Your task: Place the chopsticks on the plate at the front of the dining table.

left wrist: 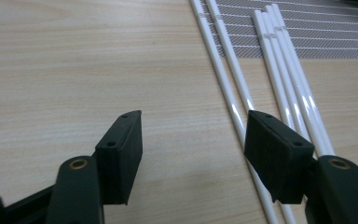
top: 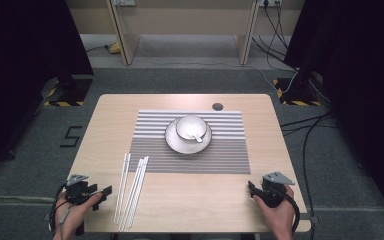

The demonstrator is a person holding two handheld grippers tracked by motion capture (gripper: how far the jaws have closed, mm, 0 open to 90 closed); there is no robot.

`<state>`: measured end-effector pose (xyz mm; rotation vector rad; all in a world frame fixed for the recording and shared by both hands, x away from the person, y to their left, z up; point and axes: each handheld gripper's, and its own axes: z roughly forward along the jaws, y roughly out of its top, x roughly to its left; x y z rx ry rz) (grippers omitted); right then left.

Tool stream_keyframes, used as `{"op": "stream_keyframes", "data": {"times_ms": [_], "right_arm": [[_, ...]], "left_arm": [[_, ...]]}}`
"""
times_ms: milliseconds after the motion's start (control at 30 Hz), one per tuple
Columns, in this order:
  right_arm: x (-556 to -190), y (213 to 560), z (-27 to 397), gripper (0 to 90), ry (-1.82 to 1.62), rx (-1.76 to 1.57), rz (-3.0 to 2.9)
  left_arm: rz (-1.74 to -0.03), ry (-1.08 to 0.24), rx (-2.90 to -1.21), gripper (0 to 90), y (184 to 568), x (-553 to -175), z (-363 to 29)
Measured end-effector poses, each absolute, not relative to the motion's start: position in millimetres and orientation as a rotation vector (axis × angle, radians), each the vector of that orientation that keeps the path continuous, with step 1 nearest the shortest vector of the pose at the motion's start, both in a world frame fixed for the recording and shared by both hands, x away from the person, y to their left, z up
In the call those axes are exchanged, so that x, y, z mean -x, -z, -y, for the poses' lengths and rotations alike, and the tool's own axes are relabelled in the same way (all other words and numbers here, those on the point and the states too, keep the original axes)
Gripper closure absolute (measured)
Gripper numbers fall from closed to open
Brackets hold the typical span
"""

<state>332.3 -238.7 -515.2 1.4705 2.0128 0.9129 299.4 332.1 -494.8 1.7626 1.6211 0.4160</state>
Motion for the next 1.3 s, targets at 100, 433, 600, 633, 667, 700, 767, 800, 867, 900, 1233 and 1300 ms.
{"op": "stream_keyframes", "data": {"times_ms": [100, 433, 600, 633, 667, 700, 767, 800, 867, 900, 1233, 1300], "right_arm": [[-332.4, 515.1, 238.8, 40.6, -0.911, -1.472, -2.013], [-332.4, 515.1, 238.8, 40.6, -0.912, -1.474, -2.012], [-332.6, 515.0, 239.0, 40.6, -0.914, -1.475, -2.014], [-332.7, 515.0, 239.1, 40.6, -0.913, -1.471, -2.015], [-332.7, 515.0, 239.1, 40.5, -0.913, -1.471, -2.015], [-332.7, 515.0, 239.3, 40.5, -0.913, -1.470, -2.016], [-332.4, 515.1, 239.1, 40.5, -0.914, -1.472, -2.016], [-332.3, 515.0, 239.2, 40.5, -0.913, -1.472, -2.017], [-332.3, 515.1, 239.3, 40.5, -0.913, -1.470, -2.017], [-332.2, 515.0, 239.2, 40.5, -0.913, -1.471, -2.018], [-332.3, 515.2, 239.2, 40.5, -0.913, -1.469, -2.017], [-332.2, 515.1, 239.3, 40.5, -0.913, -1.469, -2.018]], "left_arm": [[-1.612, -0.404, -1.765, 37.8, 493.0, -303.3, -327.5], [-1.600, -0.369, -1.849, 42.3, 494.4, -329.9, -307.9], [-1.624, -0.361, -1.899, 45.6, 495.1, -339.7, -304.5], [-1.630, -0.355, -1.907, 46.2, 495.2, -341.0, -304.1], [-1.634, -0.345, -1.912, 46.1, 495.4, -342.6, -303.7], [-1.643, -0.345, -1.913, 46.1, 495.3, -344.4, -303.2], [-1.650, -0.359, -1.933, 45.9, 494.9, -346.1, -302.7], [-1.652, -0.363, -1.942, 46.0, 494.6, -347.1, -301.9], [-1.653, -0.361, -1.953, 46.4, 494.9, -348.2, -300.1], [-1.654, -0.365, -1.969, 47.2, 495.3, -348.9, -299.4], [-1.648, -0.426, -2.062, 53.1, 495.2, -355.1, -292.3], [-1.648, -0.433, -2.070, 55.5, 495.0, -355.6, -292.0]]}}
